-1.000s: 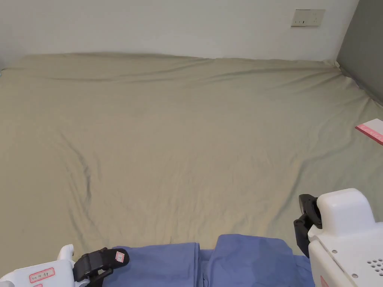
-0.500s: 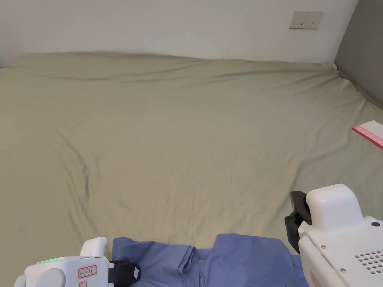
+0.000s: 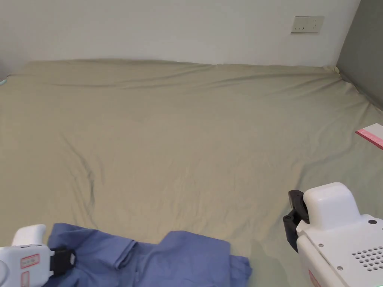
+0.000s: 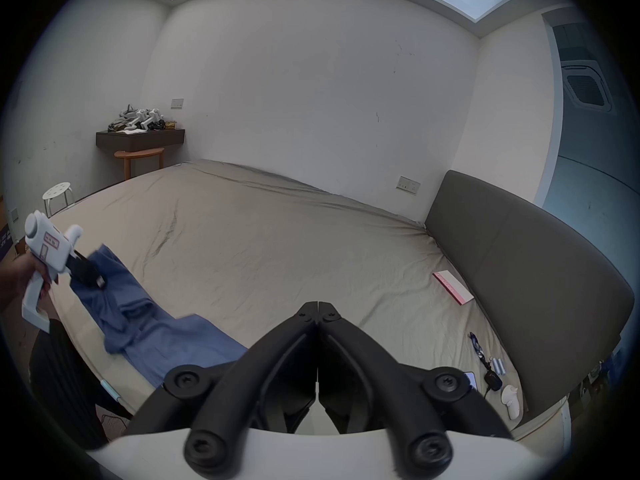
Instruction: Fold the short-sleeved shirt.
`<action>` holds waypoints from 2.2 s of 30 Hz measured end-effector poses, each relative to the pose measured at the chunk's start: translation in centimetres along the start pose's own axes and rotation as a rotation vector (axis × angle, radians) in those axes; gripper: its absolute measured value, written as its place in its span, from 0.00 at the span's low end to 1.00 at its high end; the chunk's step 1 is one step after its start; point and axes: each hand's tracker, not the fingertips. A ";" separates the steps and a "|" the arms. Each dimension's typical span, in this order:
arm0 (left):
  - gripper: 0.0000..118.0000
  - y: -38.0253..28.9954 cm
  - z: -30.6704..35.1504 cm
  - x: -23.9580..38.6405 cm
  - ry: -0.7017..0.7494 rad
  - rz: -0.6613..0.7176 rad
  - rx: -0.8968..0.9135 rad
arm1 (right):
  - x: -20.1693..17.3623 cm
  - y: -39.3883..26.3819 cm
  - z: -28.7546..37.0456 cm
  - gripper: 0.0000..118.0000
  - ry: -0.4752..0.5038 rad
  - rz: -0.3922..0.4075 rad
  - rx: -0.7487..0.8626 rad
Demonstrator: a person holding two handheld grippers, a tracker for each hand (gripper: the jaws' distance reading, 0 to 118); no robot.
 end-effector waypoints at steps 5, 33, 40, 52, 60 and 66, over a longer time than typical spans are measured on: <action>0.13 1.7 4.3 1.4 0.116 -0.034 -0.001 | -0.3 0.0 -0.4 0.02 0.015 -0.006 0.004; 0.99 -3.0 -7.5 24.4 -0.358 -0.049 -0.242 | 2.3 -2.3 0.6 0.02 -0.017 -0.064 -0.021; 0.85 -1.7 -3.5 22.3 -0.489 -0.007 -0.099 | 2.4 -2.1 0.7 0.02 -0.015 -0.064 -0.015; 0.00 -4.9 -7.0 22.7 -0.258 -0.312 0.014 | 1.8 -2.4 0.9 0.02 -0.008 -0.052 -0.022; 0.00 -9.6 -7.4 27.2 -0.250 -0.510 -0.003 | 2.4 -2.7 0.9 0.02 -0.031 -0.055 -0.038; 0.00 -11.5 -6.6 28.2 -0.272 -0.607 0.013 | 1.9 -2.6 -0.2 0.02 -0.016 -0.064 -0.048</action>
